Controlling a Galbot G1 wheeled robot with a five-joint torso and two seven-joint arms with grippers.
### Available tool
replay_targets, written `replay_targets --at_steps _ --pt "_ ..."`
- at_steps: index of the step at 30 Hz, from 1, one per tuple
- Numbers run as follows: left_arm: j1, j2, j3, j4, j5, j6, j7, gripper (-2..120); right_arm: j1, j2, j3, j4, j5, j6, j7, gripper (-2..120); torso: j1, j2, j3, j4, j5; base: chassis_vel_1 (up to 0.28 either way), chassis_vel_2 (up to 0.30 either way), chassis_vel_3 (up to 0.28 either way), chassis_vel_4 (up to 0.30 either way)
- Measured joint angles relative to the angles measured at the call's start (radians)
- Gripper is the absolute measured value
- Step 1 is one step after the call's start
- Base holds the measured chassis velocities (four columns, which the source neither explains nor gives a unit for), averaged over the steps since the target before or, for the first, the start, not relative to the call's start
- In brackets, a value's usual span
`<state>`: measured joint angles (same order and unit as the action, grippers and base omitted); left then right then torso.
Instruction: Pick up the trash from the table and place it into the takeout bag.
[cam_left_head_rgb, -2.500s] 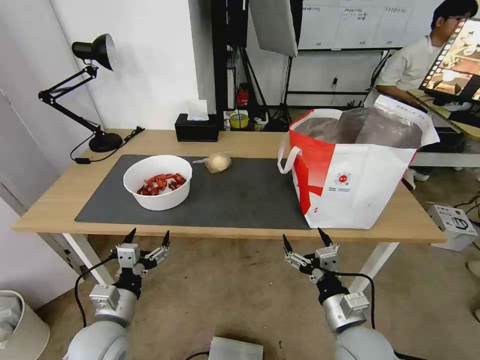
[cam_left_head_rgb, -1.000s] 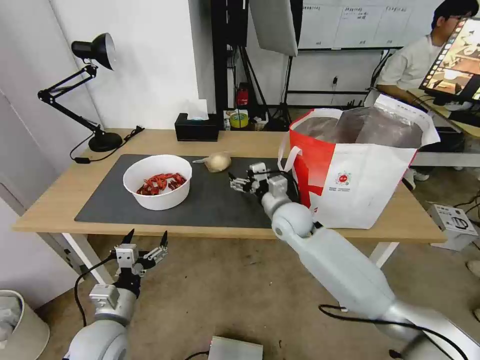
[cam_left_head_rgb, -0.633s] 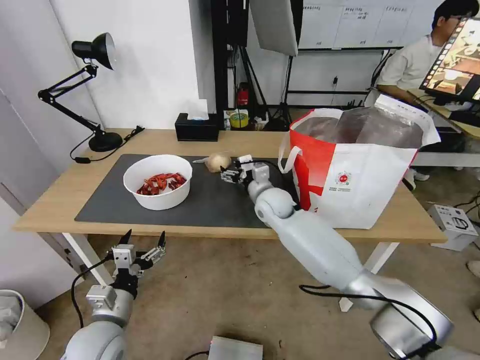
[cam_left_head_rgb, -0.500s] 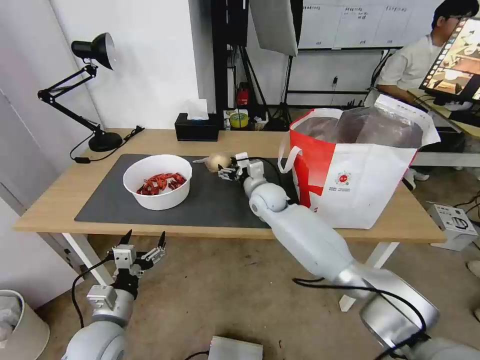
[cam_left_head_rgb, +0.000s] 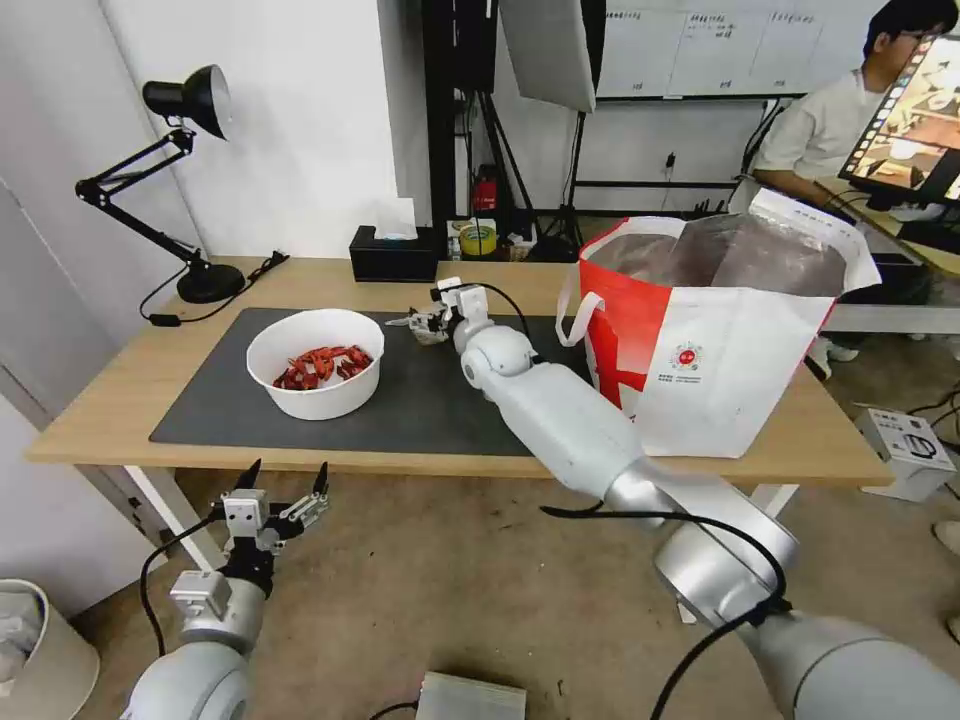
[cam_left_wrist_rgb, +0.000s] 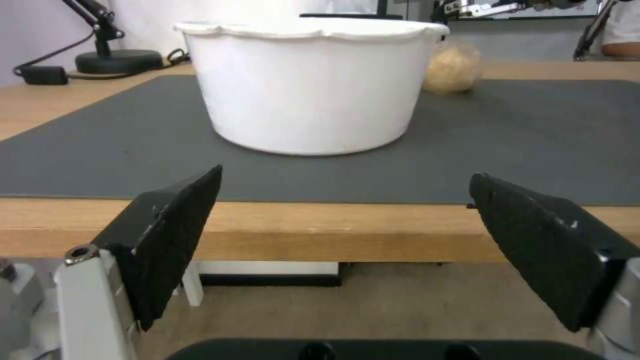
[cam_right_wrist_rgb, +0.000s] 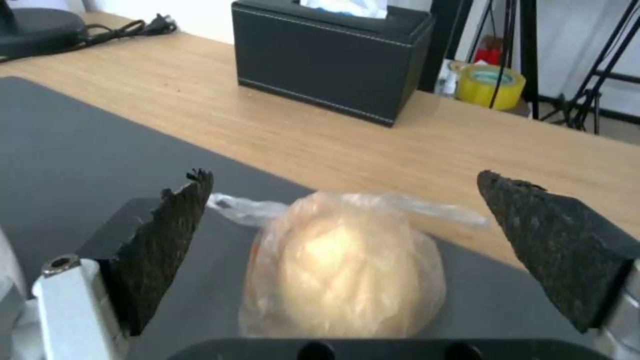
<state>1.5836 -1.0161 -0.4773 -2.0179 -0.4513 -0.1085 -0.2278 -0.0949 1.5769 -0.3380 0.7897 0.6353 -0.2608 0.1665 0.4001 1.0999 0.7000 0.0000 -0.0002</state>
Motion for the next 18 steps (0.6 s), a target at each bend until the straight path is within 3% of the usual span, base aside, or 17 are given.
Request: replay_targets --at_steps 18 --pt "0.011 -0.008 -0.013 -0.008 0.0 -0.009 0.005 100 0.067 -0.003 -0.08 -0.103 0.062 0.061 -0.173 100 0.0 0.0 0.0 0.0 0.0002 0.0 0.0 0.0 0.0"
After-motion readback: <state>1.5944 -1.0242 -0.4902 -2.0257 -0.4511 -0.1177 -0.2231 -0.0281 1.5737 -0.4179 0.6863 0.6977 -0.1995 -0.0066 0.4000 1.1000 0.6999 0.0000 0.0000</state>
